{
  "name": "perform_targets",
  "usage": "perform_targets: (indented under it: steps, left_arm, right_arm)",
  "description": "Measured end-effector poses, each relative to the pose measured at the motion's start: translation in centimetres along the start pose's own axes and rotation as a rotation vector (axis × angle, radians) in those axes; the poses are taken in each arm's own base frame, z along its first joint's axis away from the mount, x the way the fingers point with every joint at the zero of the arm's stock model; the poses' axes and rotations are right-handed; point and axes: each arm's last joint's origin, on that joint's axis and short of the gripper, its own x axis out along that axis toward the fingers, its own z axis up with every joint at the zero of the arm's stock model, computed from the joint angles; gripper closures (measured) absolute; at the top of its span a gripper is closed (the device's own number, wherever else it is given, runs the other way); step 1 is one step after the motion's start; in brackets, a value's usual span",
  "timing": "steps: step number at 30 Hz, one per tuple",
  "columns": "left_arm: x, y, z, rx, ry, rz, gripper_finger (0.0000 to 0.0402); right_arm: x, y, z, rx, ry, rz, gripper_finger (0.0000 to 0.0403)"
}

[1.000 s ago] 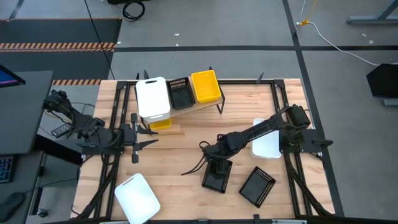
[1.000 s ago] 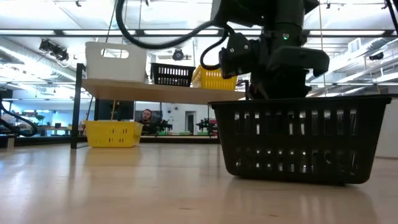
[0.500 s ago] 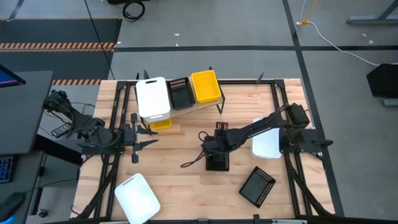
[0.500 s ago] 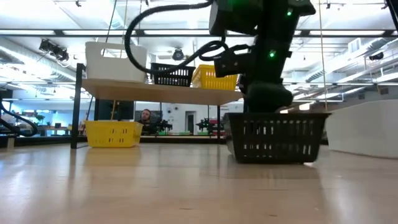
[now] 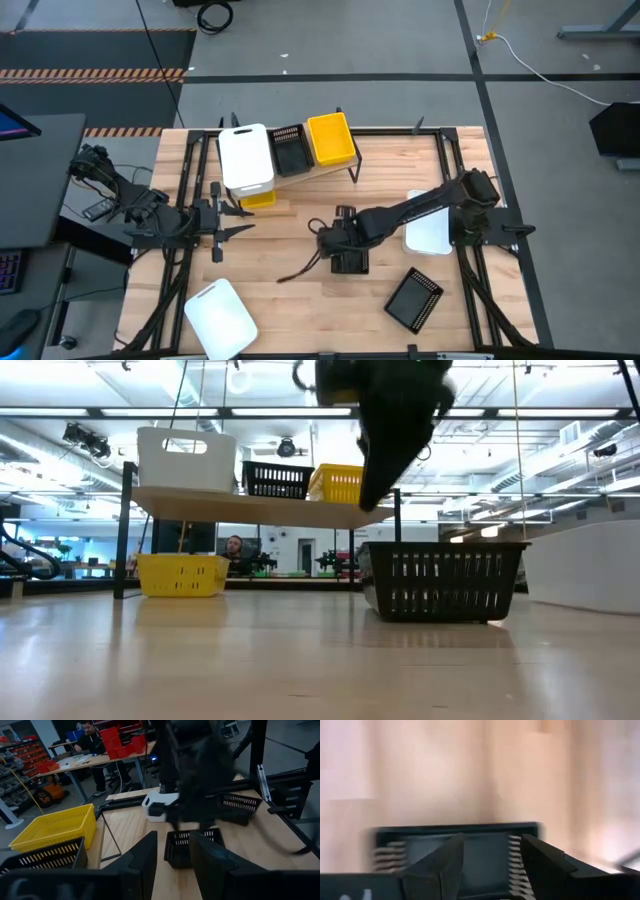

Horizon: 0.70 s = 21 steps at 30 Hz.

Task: Stack baskets on shelf by color
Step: Stack the left black bin on top of the other black bin on the shelf

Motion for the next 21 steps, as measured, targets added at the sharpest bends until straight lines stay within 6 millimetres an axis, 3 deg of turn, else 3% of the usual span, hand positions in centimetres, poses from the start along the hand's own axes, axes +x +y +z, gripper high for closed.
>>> perform_targets:
  steps: [5,11,21]
  left_arm:
    - [0.0,0.0,0.0,0.000,0.000,0.000,0.0281]
    - [0.0,0.0,0.0,-0.002,0.000,0.001,0.0281]
    - [0.0,0.0,0.0,-0.002,0.000,0.000,0.0281]
  right_arm:
    - [-1.0,2.3,-0.5,0.046,0.045,0.163,0.0203]
    - [-1.7,4.4,-1.8,0.069,0.092,0.164,0.0203]
    - [0.9,5.0,-3.9,0.100,0.133,0.170,0.0202]
